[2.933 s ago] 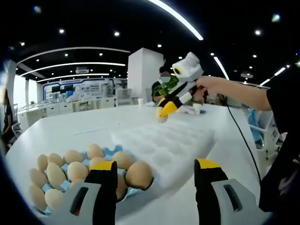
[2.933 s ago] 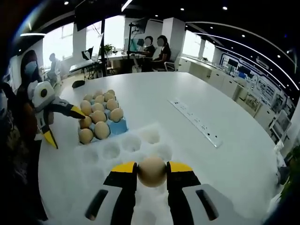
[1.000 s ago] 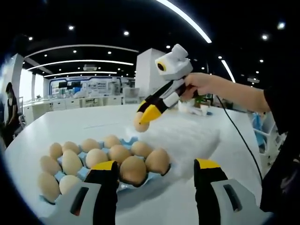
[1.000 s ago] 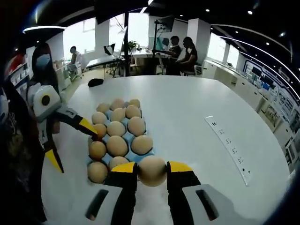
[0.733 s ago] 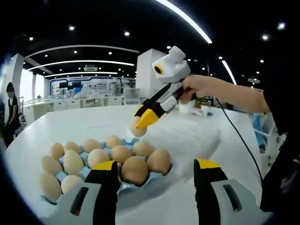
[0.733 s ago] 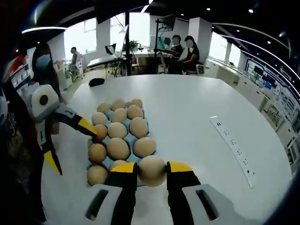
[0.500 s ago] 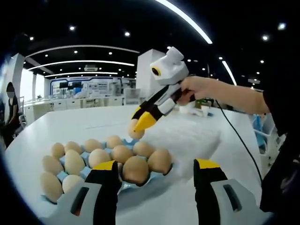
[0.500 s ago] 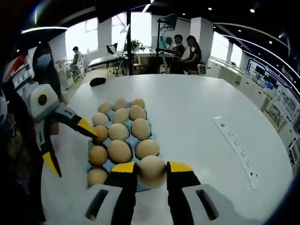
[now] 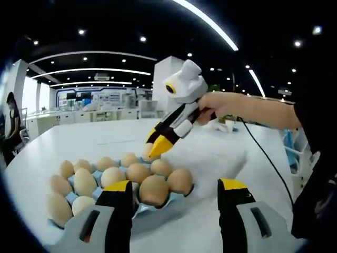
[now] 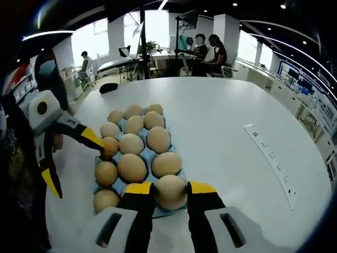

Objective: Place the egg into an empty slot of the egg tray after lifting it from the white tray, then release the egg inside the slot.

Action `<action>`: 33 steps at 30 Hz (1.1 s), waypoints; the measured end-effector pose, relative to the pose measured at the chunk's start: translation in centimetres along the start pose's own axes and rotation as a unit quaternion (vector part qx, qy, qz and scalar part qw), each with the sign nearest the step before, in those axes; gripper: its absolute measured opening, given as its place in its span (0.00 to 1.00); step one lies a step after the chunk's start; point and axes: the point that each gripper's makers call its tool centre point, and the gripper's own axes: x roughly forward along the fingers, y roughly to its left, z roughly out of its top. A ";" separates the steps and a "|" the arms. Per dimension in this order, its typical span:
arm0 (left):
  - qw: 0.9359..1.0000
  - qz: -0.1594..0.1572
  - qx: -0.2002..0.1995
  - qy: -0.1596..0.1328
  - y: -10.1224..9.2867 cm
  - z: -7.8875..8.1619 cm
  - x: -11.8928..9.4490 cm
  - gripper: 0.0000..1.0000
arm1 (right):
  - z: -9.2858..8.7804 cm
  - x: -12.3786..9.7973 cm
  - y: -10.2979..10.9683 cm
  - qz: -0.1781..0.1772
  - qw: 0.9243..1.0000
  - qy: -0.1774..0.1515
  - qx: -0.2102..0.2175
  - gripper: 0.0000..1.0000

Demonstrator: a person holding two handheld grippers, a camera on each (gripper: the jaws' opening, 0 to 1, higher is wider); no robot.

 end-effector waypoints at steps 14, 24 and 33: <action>1.000 -0.001 -0.002 -0.004 -0.1 0.2 0.1 0.66 | -1.1 0.7 -0.6 0.007 0.999 0.016 0.032 0.25; 1.000 -0.003 -0.006 -0.006 -0.2 0.4 0.2 0.67 | -1.0 0.8 -1.0 0.007 1.000 0.014 0.027 0.26; 1.000 0.003 -0.005 -0.009 0.1 0.9 -0.2 0.68 | -0.1 -0.1 -0.6 0.007 1.000 0.006 0.016 0.30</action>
